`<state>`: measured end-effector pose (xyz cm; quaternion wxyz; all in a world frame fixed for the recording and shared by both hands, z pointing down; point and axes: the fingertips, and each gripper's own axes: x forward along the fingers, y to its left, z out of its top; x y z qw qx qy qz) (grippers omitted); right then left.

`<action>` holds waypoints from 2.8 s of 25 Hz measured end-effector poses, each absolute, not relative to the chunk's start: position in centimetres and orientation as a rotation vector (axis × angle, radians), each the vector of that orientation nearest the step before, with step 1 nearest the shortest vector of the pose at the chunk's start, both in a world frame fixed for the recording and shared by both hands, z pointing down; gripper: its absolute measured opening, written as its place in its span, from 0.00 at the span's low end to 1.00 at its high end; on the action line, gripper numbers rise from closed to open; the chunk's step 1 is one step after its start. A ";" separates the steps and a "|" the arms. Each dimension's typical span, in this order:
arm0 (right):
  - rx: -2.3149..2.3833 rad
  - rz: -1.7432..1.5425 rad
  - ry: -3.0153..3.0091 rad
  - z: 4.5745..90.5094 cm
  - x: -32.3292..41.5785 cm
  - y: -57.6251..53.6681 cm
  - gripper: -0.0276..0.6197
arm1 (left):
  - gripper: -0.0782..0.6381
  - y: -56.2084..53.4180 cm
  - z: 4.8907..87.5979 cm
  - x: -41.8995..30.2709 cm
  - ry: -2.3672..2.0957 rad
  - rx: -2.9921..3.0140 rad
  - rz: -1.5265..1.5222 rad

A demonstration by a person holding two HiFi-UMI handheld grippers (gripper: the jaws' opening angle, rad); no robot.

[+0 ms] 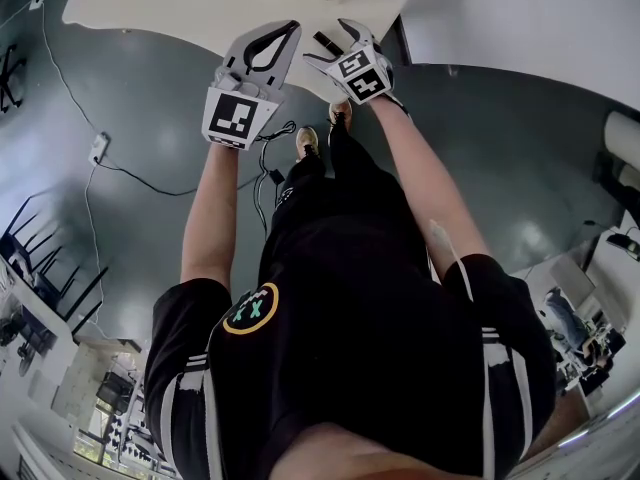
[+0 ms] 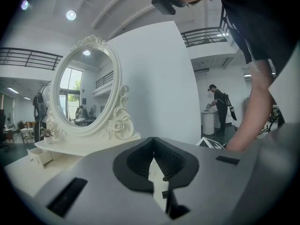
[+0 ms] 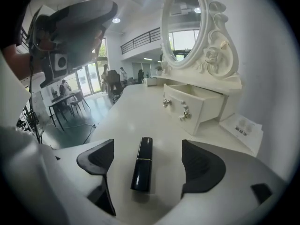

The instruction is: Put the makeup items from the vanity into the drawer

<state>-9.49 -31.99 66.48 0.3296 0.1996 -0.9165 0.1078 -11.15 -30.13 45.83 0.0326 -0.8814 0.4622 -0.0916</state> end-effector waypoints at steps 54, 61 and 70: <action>0.398 -0.147 -2.459 54.5 -15.2 -42.3 0.23 | 0.14 -30.8 43.1 -11.7 1.496 -2.649 -0.231; 0.387 -0.103 -2.412 57.0 -15.5 -44.4 0.23 | 0.14 -31.3 43.9 -12.4 1.493 -2.645 -0.272; 0.383 -0.069 -2.397 58.4 -15.6 -45.3 0.23 | 0.14 -33.2 44.2 -12.7 1.504 -2.646 -0.269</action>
